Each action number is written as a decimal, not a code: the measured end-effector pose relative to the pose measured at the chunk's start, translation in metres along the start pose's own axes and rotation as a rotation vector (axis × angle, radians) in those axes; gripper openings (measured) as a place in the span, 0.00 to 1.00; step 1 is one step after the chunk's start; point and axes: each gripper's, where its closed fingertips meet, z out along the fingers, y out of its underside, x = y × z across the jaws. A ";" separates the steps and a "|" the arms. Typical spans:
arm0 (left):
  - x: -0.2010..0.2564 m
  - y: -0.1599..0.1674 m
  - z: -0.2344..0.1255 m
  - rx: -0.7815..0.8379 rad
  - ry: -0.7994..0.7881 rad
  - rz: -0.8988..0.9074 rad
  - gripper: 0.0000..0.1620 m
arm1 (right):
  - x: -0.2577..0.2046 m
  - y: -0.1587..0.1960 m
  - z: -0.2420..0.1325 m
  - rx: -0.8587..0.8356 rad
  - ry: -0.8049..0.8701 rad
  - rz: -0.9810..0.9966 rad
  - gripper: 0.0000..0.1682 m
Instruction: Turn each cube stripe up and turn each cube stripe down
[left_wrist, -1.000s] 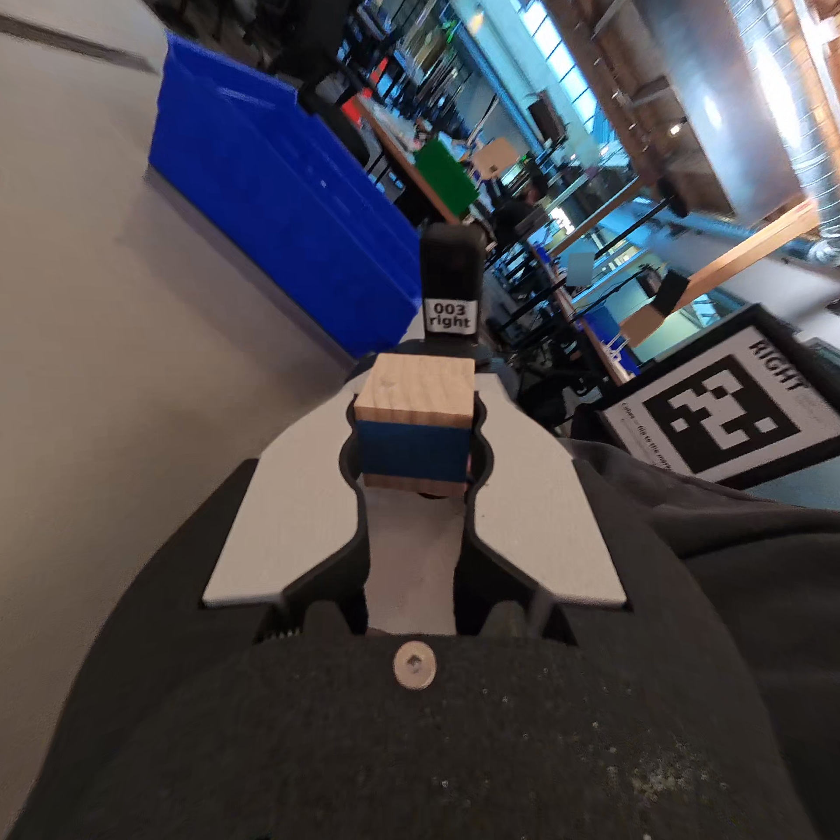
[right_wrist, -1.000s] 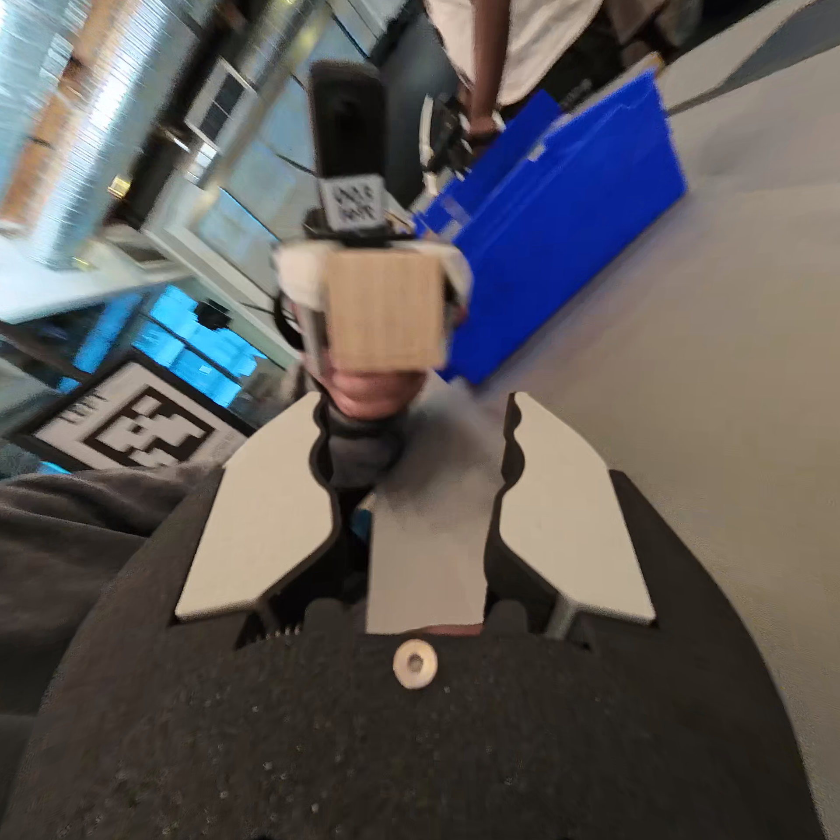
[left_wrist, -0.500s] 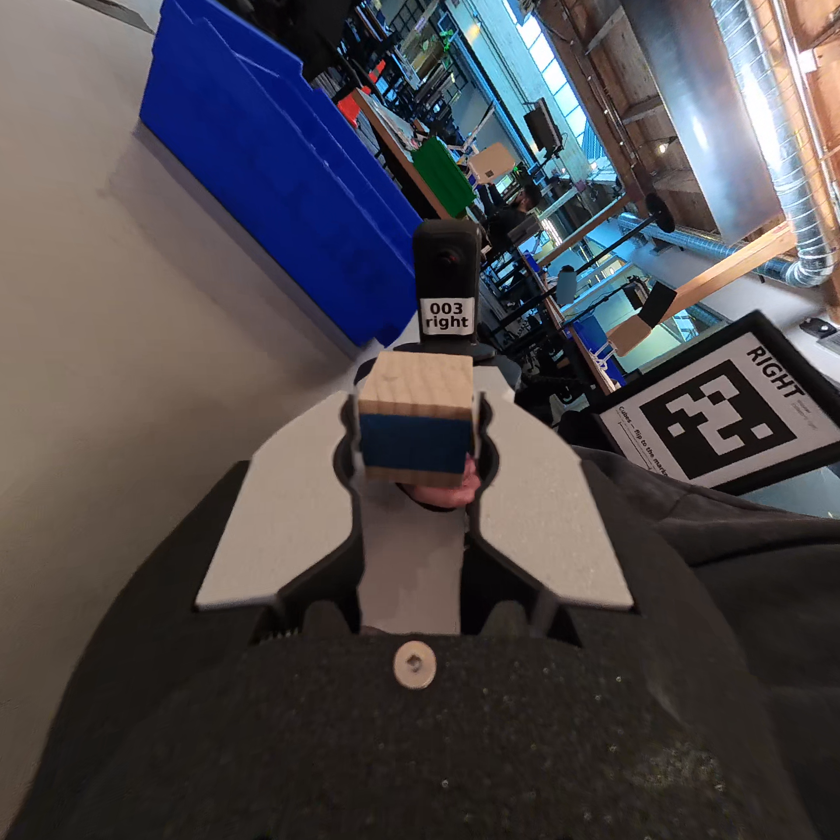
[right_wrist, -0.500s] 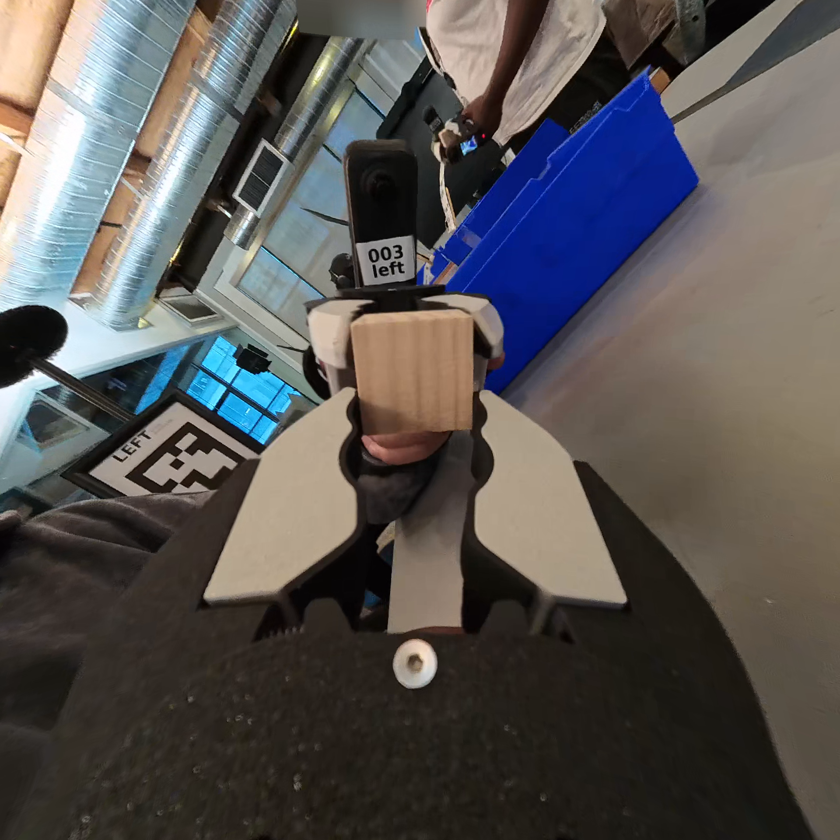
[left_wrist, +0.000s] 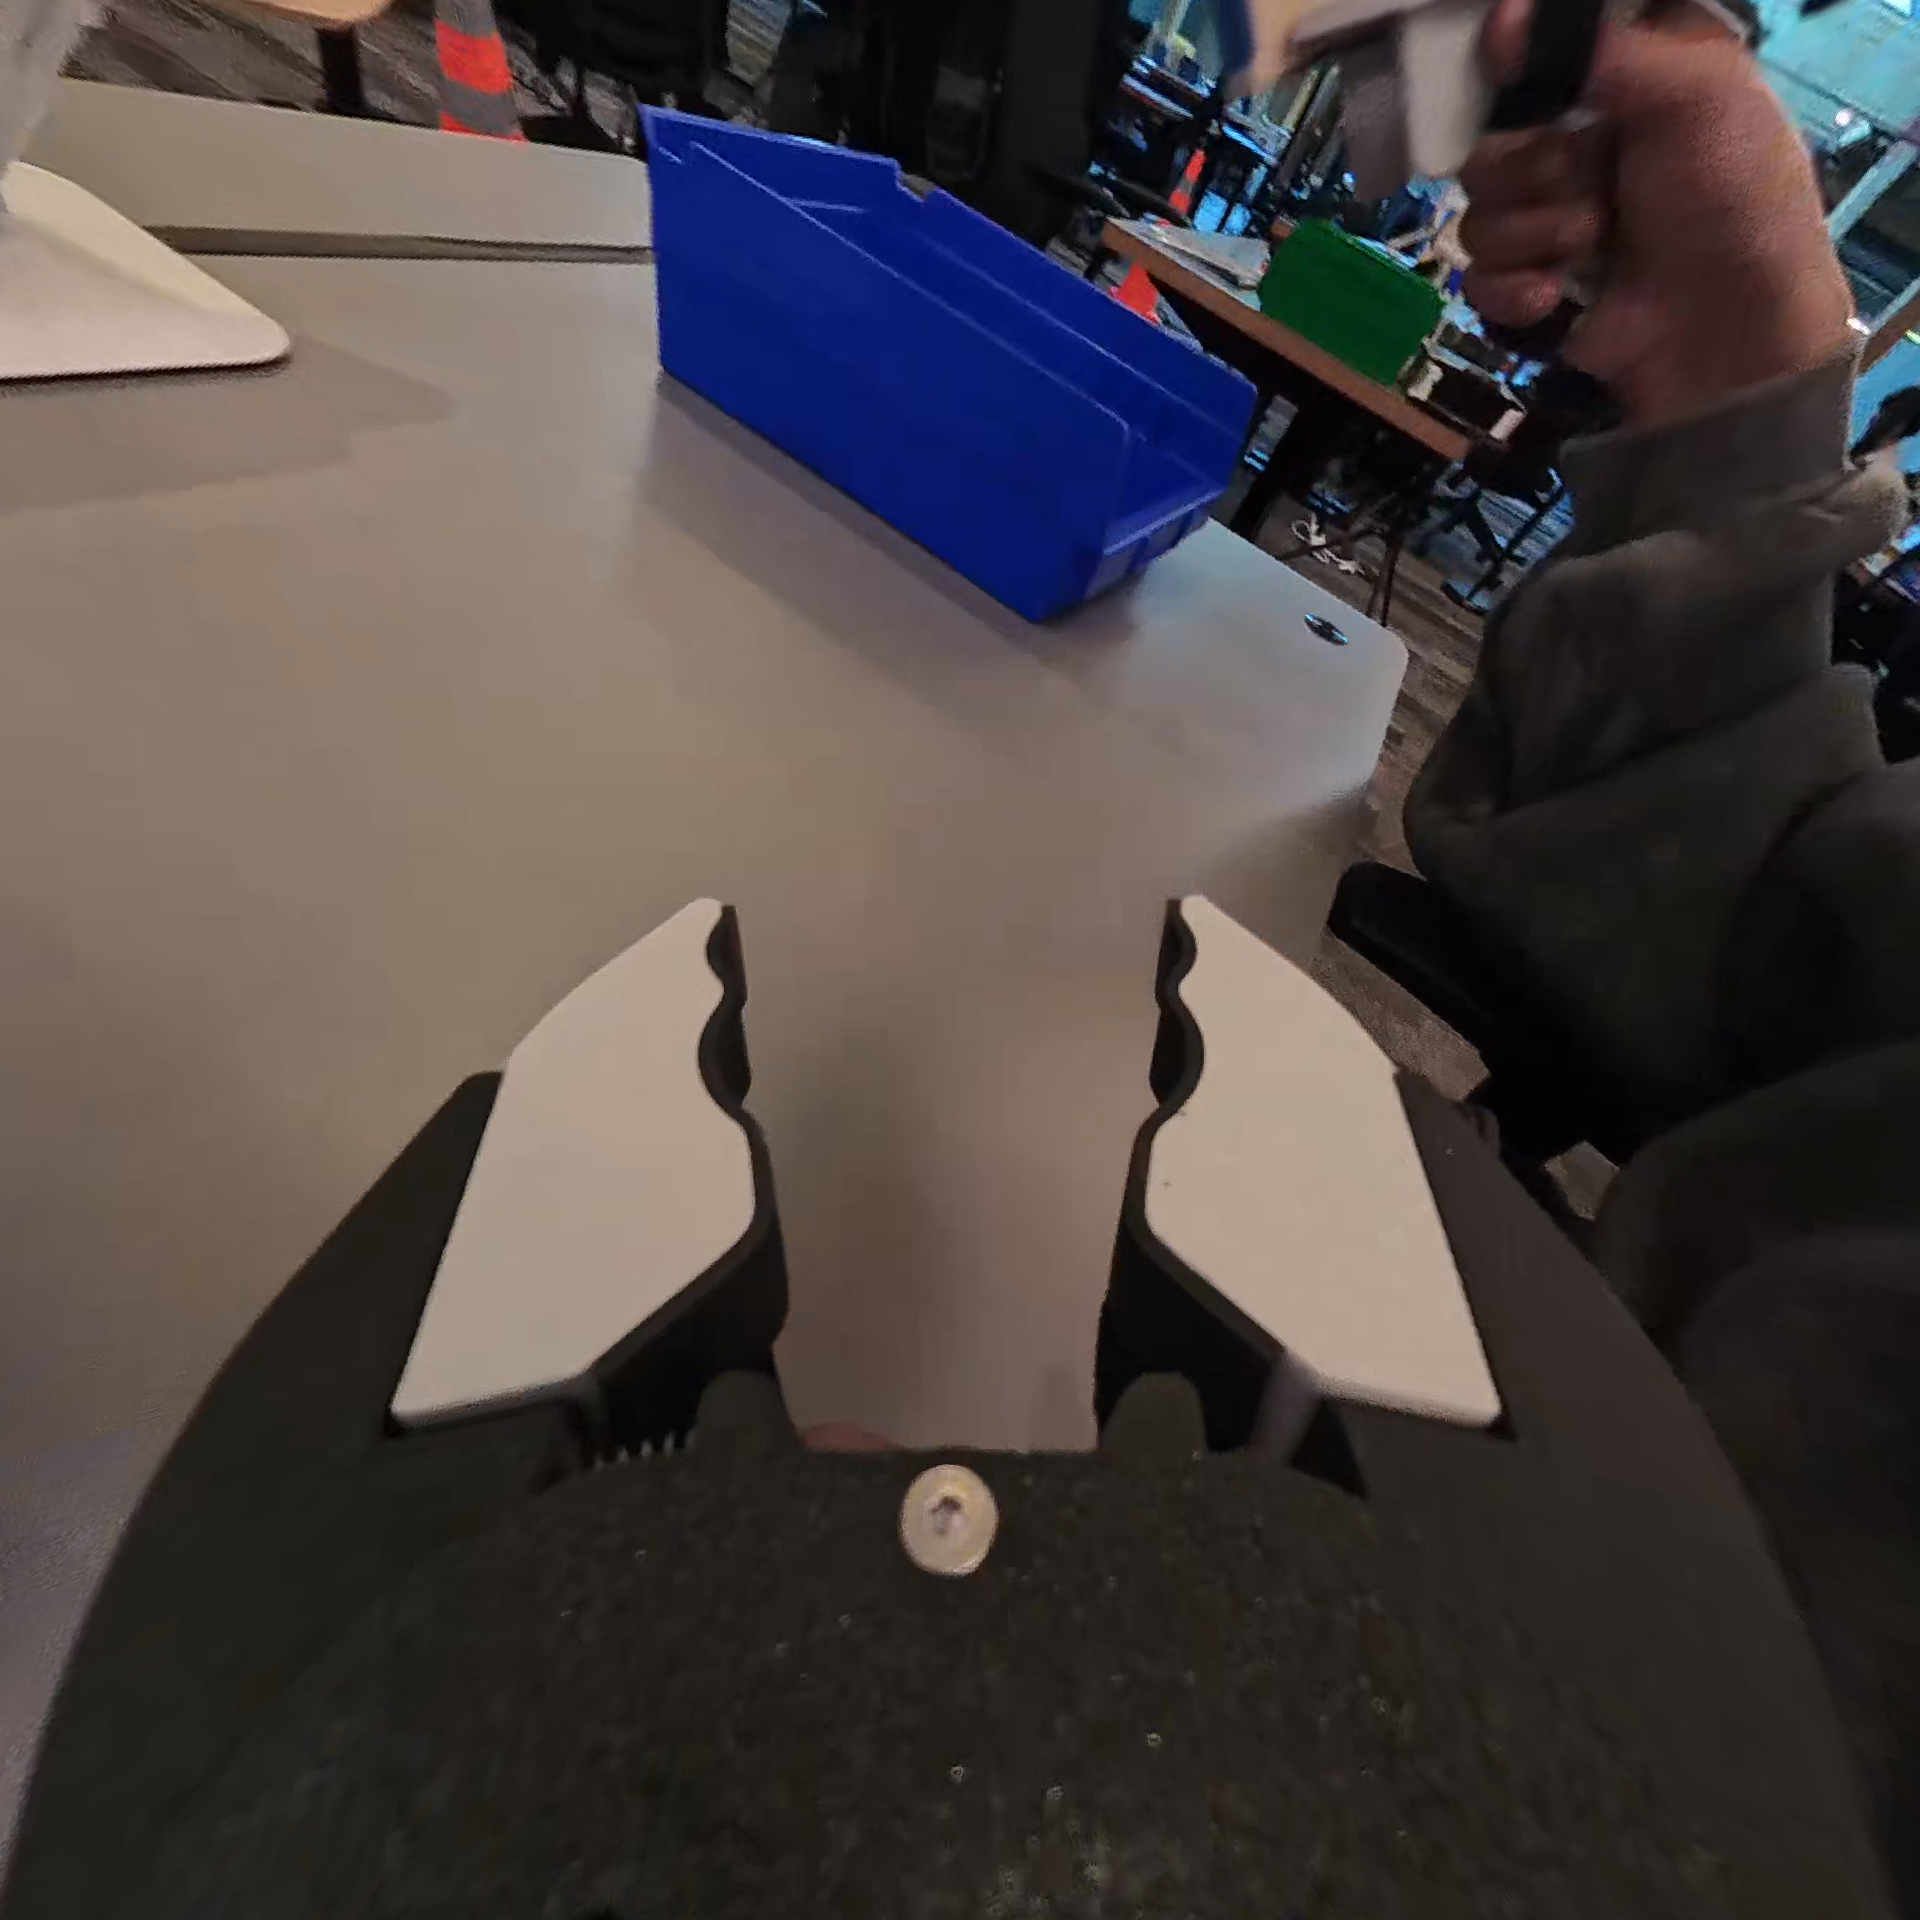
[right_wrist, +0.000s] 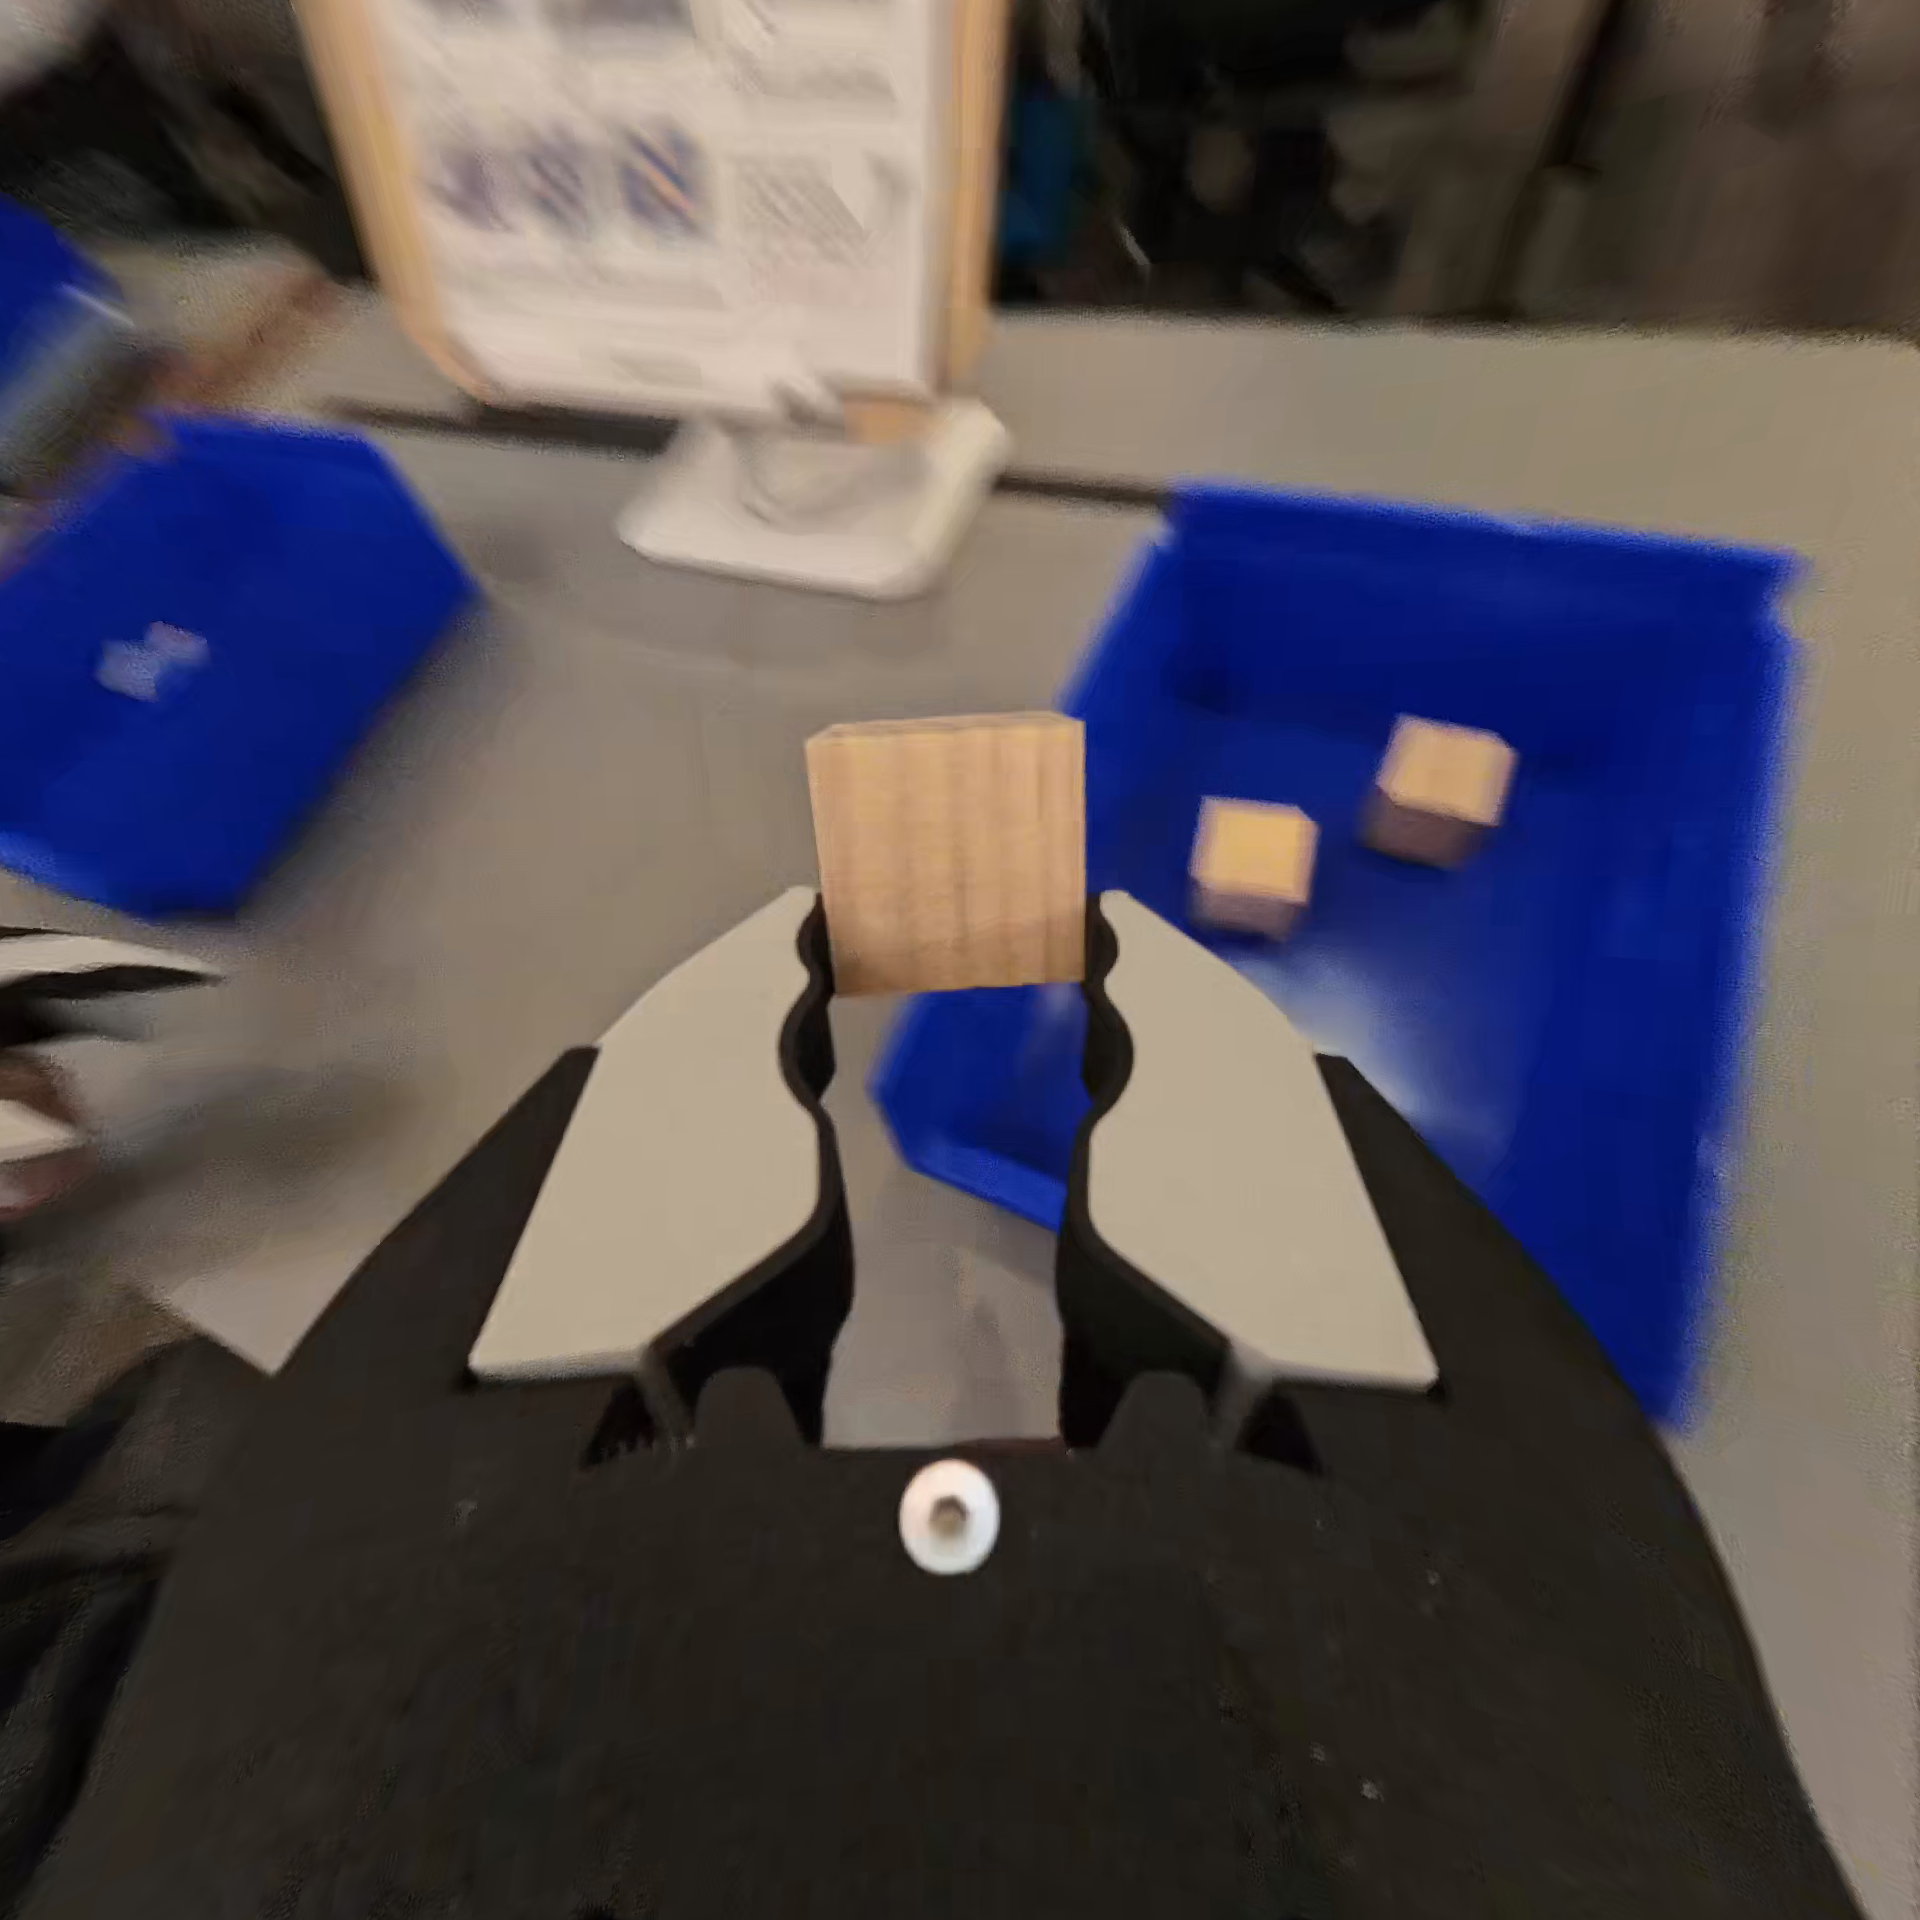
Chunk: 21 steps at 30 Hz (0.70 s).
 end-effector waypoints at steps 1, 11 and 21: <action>0.002 0.001 0.003 -0.011 0.008 0.001 0.47 | 0.018 0.014 0.006 -0.072 0.057 0.015 0.27; 0.003 0.019 0.011 -0.095 -0.013 0.042 0.50 | 0.055 0.123 0.099 -0.635 0.141 -0.100 0.27; 0.006 0.023 0.014 -0.116 -0.012 0.062 0.50 | 0.056 0.145 0.114 -0.773 0.118 -0.044 0.28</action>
